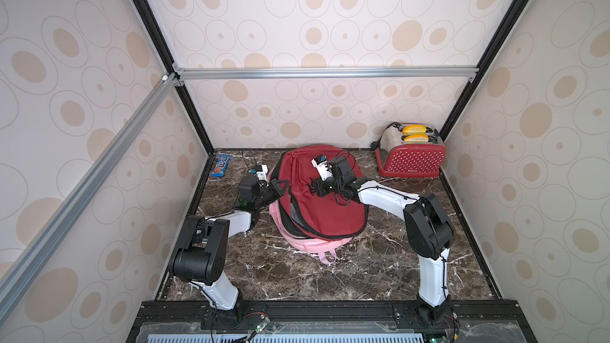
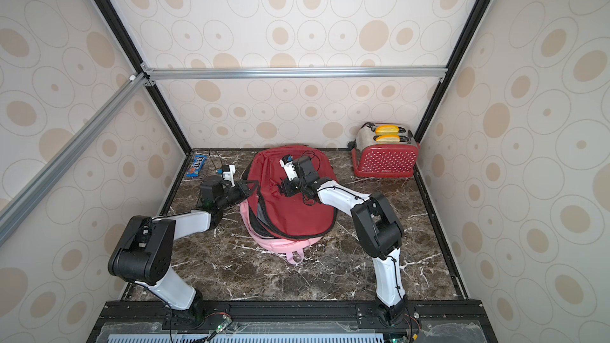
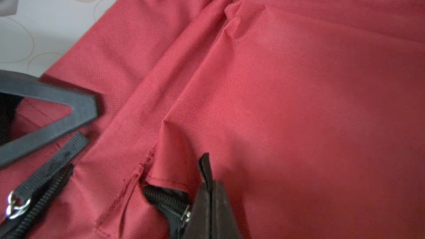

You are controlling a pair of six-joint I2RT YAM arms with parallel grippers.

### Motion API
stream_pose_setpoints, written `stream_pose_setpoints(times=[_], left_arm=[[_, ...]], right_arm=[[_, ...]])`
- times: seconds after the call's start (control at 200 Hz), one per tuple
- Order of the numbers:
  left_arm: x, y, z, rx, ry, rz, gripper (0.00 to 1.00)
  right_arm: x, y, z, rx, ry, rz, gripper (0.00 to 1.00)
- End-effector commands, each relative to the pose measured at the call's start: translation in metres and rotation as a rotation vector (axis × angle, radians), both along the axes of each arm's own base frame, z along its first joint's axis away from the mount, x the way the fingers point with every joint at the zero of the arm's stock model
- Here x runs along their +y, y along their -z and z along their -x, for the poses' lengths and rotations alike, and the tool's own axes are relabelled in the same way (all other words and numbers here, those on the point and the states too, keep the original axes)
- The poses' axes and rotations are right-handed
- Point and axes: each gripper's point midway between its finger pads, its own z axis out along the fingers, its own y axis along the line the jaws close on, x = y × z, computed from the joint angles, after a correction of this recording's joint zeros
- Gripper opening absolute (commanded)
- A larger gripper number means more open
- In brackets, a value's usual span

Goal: Zip up the backpack
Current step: Zip the zipper on the backpack.

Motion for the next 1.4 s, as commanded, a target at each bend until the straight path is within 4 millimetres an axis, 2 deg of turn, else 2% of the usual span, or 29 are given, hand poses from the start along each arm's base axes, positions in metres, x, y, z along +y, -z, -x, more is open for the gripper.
stream_pose_setpoints(times=[0.0,0.105,0.205,0.521,0.666,0.841,0.916,0.997,1.162,1.222,1.392], left_arm=[[0.001,-0.021,-0.009,-0.078,0.023,0.086,0.33],[-0.007,-0.031,-0.011,-0.115,0.062,0.164,0.48],[-0.011,-0.03,-0.013,-0.115,0.085,0.195,0.52],[-0.034,-0.026,-0.014,-0.099,0.169,0.194,0.51],[-0.043,-0.026,-0.013,-0.099,0.203,0.196,0.42],[-0.056,-0.028,-0.011,-0.093,0.262,0.209,0.39],[-0.061,-0.029,-0.011,-0.088,0.289,0.203,0.44],[-0.062,-0.023,-0.01,-0.055,0.296,0.162,0.53],[-0.049,0.001,-0.006,0.03,0.249,-0.07,0.54],[-0.042,0.021,-0.003,0.109,0.234,-0.178,0.53],[-0.038,0.039,-0.003,0.184,0.222,-0.206,0.52]], right_arm=[[-0.018,0.02,-0.001,0.1,0.014,0.025,0.0],[-0.001,0.014,0.004,0.146,-0.045,-0.052,0.0],[0.01,0.014,0.006,0.189,-0.083,-0.092,0.0],[0.036,0.021,0.009,0.306,-0.147,-0.188,0.0],[0.043,0.025,0.008,0.341,-0.155,-0.209,0.0],[0.046,0.029,0.012,0.371,-0.176,-0.228,0.0],[0.046,0.03,0.013,0.376,-0.181,-0.235,0.0],[0.043,0.033,0.014,0.383,-0.182,-0.23,0.0],[0.027,0.031,0.013,0.375,-0.186,-0.227,0.0],[0.023,0.025,0.014,0.365,-0.198,-0.222,0.0],[0.018,0.017,0.016,0.358,-0.22,-0.196,0.0]])
